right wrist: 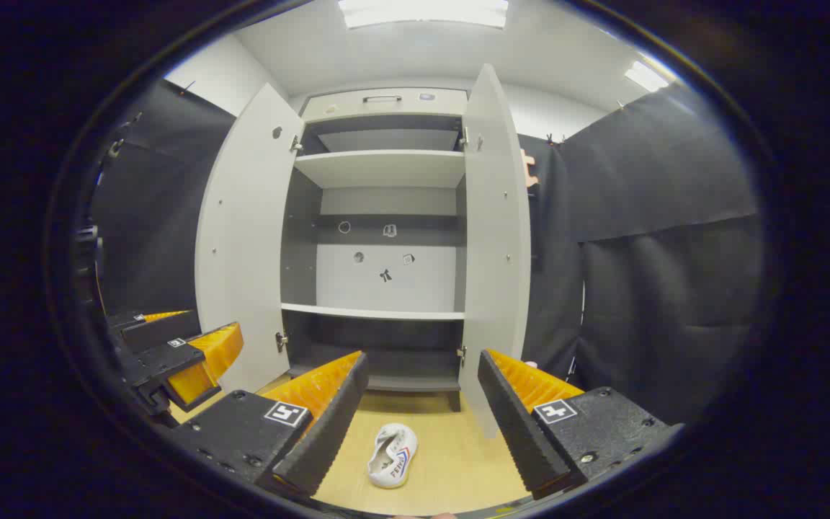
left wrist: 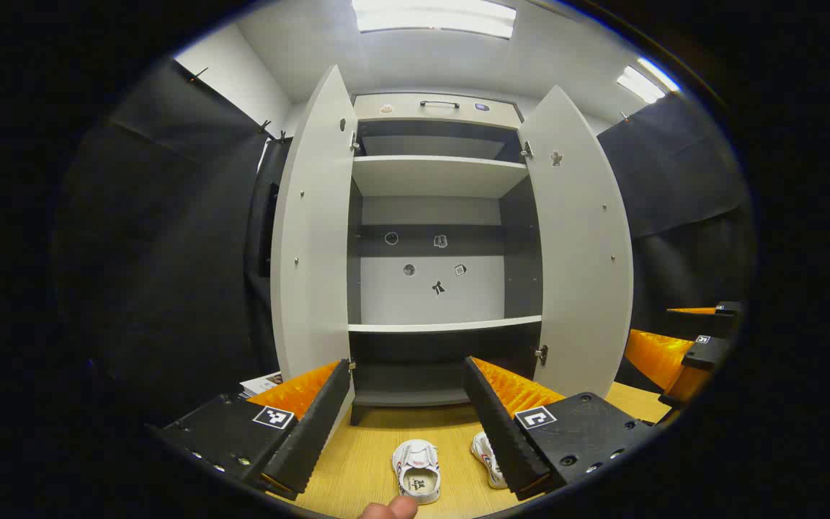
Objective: Grab one shoe with the right hand and put it into the shoe cabinet, grab the other shoe with the left hand and put it into the shoe cabinet; then close the right door with the right hand and the left door with the left hand.
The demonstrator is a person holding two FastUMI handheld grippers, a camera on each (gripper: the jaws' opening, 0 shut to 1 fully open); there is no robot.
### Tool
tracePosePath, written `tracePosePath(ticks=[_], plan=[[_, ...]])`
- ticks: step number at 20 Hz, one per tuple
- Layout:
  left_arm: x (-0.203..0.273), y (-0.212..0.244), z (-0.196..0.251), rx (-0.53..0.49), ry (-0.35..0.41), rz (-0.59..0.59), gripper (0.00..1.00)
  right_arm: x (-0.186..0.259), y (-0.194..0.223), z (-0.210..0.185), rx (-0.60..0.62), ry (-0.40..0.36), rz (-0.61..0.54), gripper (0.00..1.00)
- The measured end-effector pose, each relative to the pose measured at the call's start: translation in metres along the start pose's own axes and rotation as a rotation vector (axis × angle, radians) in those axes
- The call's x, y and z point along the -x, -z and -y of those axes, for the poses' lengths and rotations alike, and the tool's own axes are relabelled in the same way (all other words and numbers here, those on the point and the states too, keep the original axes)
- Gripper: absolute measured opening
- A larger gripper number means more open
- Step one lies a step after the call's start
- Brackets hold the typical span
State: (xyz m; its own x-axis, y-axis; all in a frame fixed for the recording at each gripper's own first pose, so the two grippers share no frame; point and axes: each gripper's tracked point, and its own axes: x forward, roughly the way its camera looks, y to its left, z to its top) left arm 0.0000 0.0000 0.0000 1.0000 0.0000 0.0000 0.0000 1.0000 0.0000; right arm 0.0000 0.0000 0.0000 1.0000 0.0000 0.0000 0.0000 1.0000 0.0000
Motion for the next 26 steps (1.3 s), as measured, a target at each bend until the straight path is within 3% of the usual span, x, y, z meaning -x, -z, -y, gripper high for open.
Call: tracePosePath(ticks=[5,6,8,15,17,18,26], plan=[[-0.003,0.002,-0.007,-0.014,-0.004,0.007,0.95,-0.003,-0.001,-0.01,0.005,-0.003,-0.009,0.99],[-0.003,0.004,-0.006,-0.008,0.002,0.005,0.95,-0.003,-0.002,-0.01,0.011,0.001,-0.002,0.94],[-0.003,0.006,-0.006,-0.003,0.005,-0.002,0.95,-0.004,-0.001,-0.011,0.022,0.003,-0.001,0.99],[-0.003,0.009,-0.01,-0.011,-0.005,-0.008,0.95,-0.009,0.01,-0.018,0.006,-0.014,-0.034,0.99],[-0.002,0.009,-0.011,-0.012,-0.01,-0.009,0.95,-0.011,0.013,-0.018,0.005,-0.015,-0.045,0.94],[-0.002,0.01,-0.012,-0.013,-0.012,-0.01,0.95,-0.012,0.015,-0.019,0.004,-0.016,-0.052,0.99],[-0.006,0.015,-0.014,-0.012,-0.009,-0.021,0.95,-0.028,0.061,-0.036,0.001,-0.054,-0.162,0.99]])
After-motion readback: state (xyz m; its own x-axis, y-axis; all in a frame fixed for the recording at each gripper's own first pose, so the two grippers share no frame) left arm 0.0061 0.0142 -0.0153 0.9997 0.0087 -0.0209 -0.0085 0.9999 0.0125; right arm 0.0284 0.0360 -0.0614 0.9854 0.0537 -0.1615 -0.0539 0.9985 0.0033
